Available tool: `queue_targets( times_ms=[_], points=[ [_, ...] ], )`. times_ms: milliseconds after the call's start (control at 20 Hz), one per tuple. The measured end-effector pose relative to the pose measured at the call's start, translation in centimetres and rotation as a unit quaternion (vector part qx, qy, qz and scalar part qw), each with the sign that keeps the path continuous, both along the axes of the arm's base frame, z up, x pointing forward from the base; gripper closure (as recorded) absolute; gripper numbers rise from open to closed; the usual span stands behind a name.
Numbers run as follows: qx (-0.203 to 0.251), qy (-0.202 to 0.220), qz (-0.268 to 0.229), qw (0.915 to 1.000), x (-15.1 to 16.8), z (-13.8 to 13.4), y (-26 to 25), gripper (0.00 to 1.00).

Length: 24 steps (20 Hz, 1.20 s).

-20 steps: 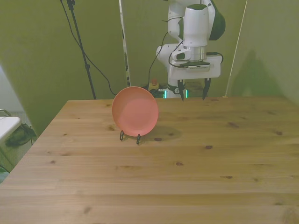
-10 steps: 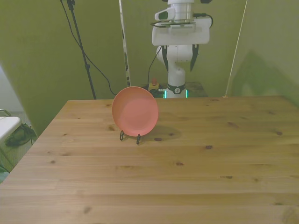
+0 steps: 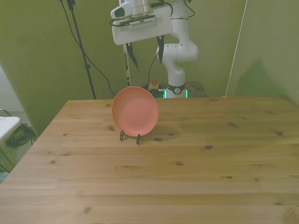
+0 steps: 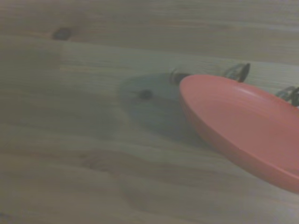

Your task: Unload the plate

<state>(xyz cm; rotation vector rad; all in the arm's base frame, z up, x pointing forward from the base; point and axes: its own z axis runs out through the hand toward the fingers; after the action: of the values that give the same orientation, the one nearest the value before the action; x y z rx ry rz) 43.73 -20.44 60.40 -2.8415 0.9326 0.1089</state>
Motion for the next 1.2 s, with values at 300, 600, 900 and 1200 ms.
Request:
queue_targets(
  times_ms=[300, 600, 900, 1200],
  points=[
    [0.016, 0.03, 0.056, 0.9978, 0.8, 1.2, -3.8, 0.0],
    [0.029, 0.053, 0.103, 0.9928, 1.9, 0.6, -3.8, 0.0],
    [0.049, 0.071, 0.21, 0.9739, 5.3, -1.0, -7.8, 0.0],
    [0.089, 0.056, 0.286, 0.9524, 6.8, -2.1, -7.4, 0.0]
  ],
)
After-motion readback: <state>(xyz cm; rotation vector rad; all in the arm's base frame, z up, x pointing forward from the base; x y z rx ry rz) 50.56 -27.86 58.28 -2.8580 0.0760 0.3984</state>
